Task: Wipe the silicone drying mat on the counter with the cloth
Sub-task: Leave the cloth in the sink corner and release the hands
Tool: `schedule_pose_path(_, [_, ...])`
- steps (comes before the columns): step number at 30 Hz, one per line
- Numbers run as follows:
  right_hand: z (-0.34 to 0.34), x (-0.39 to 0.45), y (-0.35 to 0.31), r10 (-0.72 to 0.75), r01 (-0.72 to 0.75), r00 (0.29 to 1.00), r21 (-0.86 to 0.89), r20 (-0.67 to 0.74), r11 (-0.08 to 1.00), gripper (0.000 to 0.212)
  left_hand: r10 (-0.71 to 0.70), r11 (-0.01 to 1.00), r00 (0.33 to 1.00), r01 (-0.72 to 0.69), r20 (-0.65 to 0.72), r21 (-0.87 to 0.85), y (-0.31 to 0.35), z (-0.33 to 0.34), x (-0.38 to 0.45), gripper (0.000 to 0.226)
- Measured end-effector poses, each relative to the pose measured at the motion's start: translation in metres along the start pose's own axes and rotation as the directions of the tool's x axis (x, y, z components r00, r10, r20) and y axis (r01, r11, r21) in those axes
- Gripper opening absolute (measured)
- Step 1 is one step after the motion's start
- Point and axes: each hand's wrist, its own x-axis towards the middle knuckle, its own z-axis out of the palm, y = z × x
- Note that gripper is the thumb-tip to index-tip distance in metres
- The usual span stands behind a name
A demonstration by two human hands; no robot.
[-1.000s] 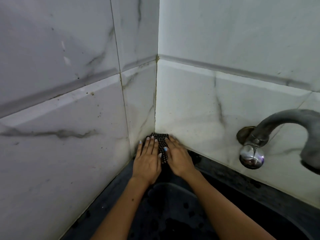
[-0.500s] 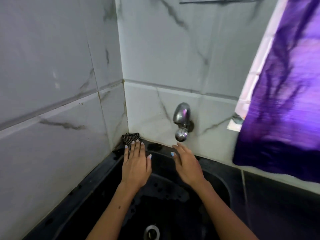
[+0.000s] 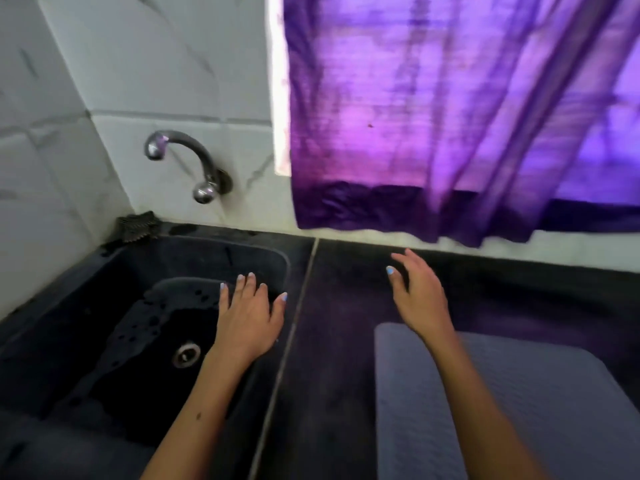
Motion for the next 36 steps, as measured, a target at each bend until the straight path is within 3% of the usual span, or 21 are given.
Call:
schedule_pose_path(5, [-0.070,-0.045,0.087,0.193,-0.192,0.981,-0.117,-0.005,0.974,0.040,0.038,0.998,0.986,-0.029,0.163,-0.057,0.086,0.043,-0.037,0.055])
schedule_pose_path(10, [-0.118,-0.084,0.162,0.408,-0.400,0.913,-0.219,-0.012,0.890,0.040,-0.039,0.979,0.982,0.074,0.184,-0.190,0.140,0.078,-0.072,0.046])
schedule_pose_path(13, [-0.145,-0.108,0.192,0.601,-0.588,0.796,-0.319,-0.065,0.744,0.043,-0.130,0.969,0.976,0.163,0.178,-0.186,0.151,0.093,-0.084,0.039])
schedule_pose_path(16, [-0.160,-0.121,0.212,0.787,-0.769,0.608,-0.319,-0.099,0.554,0.054,-0.238,0.949,0.952,0.271,0.193,-0.165,0.153,0.104,-0.087,0.037])
schedule_pose_path(18, [-0.164,-0.122,0.217,0.856,-0.844,0.507,-0.259,-0.097,0.470,0.061,-0.287,0.933,0.930,0.326,0.230,-0.151,0.154,0.108,-0.085,0.039])
schedule_pose_path(21, [-0.172,-0.120,0.223,0.900,-0.892,0.425,-0.212,-0.095,0.399,0.064,-0.341,0.903,0.894,0.398,0.292,-0.163,0.156,0.114,-0.077,0.048])
schedule_pose_path(26, [-0.188,-0.113,0.222,0.889,-0.865,0.456,-0.259,-0.047,0.430,0.040,-0.363,0.847,0.830,0.483,0.424,-0.221,0.155,0.115,-0.061,0.030])
schedule_pose_path(29, [-0.199,-0.101,0.212,0.879,-0.856,0.473,-0.271,-0.065,0.441,0.038,-0.319,0.783,0.813,0.516,0.487,-0.348,0.151,0.113,-0.055,0.010])
schedule_pose_path(31, [-0.208,-0.090,0.201,0.867,-0.844,0.492,-0.281,-0.072,0.456,0.037,-0.261,0.704,0.819,0.524,0.511,-0.479,0.145,0.109,-0.051,0.013])
schedule_pose_path(36, [-0.216,-0.049,0.157,0.747,-0.739,0.661,-0.240,-0.076,0.629,0.025,-0.121,0.502,0.875,0.462,0.469,-0.731,0.134,0.077,-0.061,0.024])
